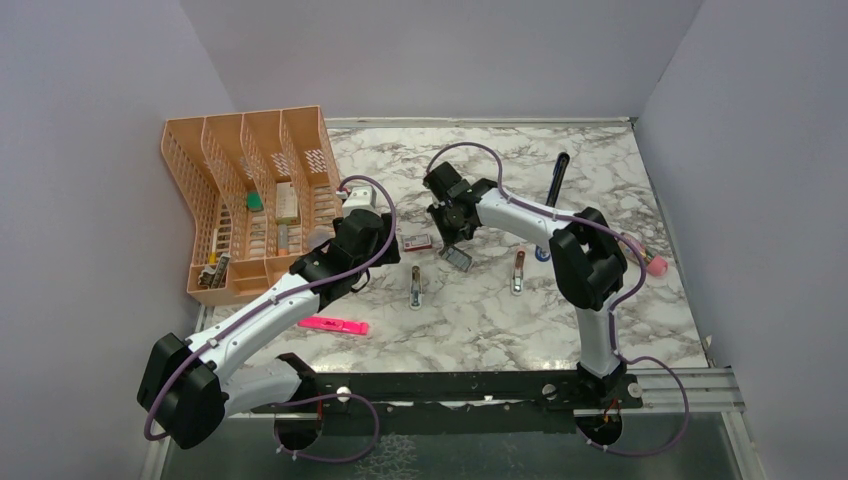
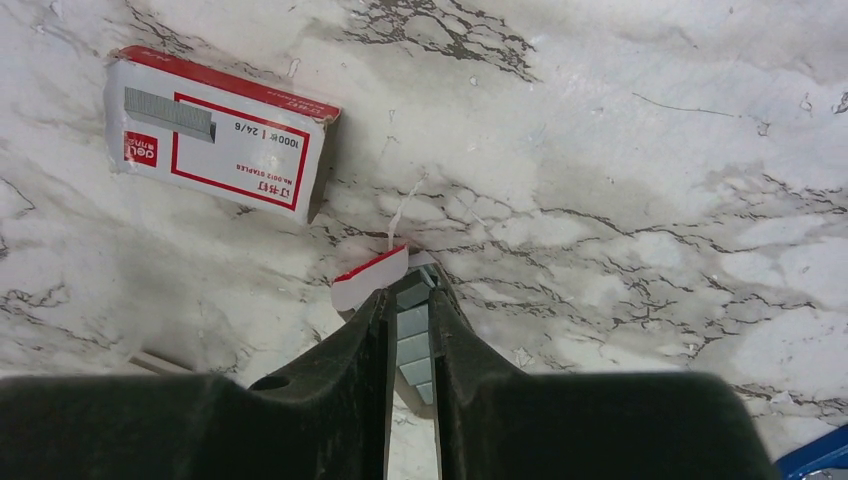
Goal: Load the staples into the stapler
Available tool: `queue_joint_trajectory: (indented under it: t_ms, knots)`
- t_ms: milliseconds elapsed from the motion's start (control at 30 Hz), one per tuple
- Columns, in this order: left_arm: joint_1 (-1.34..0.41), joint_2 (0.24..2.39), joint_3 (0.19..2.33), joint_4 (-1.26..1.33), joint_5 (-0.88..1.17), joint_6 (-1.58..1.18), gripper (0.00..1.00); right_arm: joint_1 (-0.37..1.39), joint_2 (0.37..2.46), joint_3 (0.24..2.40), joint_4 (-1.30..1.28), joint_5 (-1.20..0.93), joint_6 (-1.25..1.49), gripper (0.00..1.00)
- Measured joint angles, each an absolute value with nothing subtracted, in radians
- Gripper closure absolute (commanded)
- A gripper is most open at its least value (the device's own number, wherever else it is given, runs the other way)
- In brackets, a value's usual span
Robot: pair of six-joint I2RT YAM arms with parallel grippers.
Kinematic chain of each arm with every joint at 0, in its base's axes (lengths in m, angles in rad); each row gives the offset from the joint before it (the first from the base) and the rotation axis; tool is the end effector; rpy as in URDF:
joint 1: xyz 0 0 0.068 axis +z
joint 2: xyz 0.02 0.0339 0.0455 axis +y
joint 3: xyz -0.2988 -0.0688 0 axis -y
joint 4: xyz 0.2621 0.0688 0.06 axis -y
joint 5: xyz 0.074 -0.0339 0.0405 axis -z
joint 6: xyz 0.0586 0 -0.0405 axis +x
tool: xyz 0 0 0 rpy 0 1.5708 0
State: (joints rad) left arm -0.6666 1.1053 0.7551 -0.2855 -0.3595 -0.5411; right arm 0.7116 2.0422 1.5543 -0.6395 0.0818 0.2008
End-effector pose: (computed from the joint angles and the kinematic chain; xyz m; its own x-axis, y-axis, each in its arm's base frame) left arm 0.2142 -0.1423 0.2704 -0.5835 -0.1544 -0.7973 0.0651 0.9697 -0.2354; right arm 0.3607 0.3047 0.1902 -0.7949 -0.4229 -0.4351 -0.4753 0.8797 0.0132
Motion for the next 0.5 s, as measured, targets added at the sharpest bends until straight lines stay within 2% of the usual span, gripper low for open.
queue_joint_trajectory:
  t_ms: [300,400,500]
  knots:
    - [-0.667,1.105,0.755,-0.286,-0.360,-0.541,0.29,0.711,2.042,1.570,-0.678,0.067,0.177,0.74]
    - [-0.667,1.105,0.755,-0.286,-0.360,-0.541,0.29,0.711,2.044,1.570,-0.678,0.050,0.159,0.80]
    - [-0.667,1.105,0.755,-0.286,-0.360,-0.541,0.29,0.711,2.051,1.570,-0.676,0.024,0.145,0.80]
